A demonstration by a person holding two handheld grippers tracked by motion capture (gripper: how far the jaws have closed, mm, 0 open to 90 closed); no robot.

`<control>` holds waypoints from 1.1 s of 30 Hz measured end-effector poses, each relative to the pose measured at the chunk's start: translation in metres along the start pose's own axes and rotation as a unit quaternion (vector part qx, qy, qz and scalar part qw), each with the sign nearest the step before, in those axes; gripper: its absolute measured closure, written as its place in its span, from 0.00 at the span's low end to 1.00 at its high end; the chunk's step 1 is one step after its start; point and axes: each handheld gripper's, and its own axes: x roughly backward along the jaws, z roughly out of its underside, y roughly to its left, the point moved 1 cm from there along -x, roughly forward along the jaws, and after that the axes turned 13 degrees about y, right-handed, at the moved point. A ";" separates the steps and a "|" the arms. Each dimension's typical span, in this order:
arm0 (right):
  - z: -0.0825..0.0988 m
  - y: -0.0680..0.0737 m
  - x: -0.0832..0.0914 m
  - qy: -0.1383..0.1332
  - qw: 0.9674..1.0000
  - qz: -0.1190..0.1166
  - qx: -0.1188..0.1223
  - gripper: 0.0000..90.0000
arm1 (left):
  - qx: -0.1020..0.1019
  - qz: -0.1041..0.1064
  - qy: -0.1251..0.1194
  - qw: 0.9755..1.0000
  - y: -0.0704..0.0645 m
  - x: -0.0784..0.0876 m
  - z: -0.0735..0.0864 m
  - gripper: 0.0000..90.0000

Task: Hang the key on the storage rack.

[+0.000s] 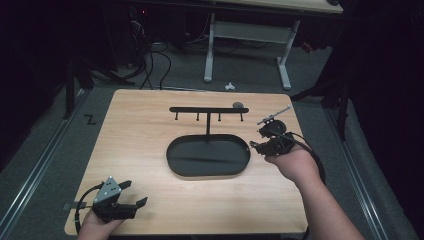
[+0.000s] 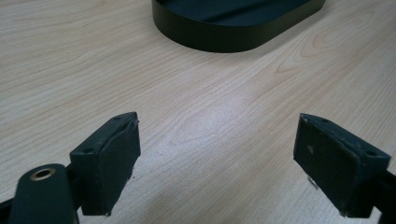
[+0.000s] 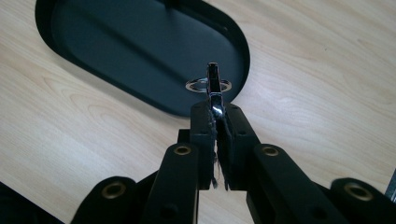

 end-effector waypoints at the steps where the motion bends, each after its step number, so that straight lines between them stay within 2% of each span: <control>1: 0.000 0.000 0.000 0.000 1.000 0.000 0.000 0.94 | 0.000 0.000 0.000 1.000 0.000 0.000 0.000 0.17; 19: -0.030 0.000 0.015 -0.022 1.000 0.007 -0.003 0.94 | 0.003 0.000 -0.002 1.000 0.001 0.002 0.001 0.17; 33: -0.046 -0.003 0.025 -0.033 0.999 0.018 -0.007 0.94 | 0.002 0.001 0.000 1.000 0.002 0.002 0.002 0.17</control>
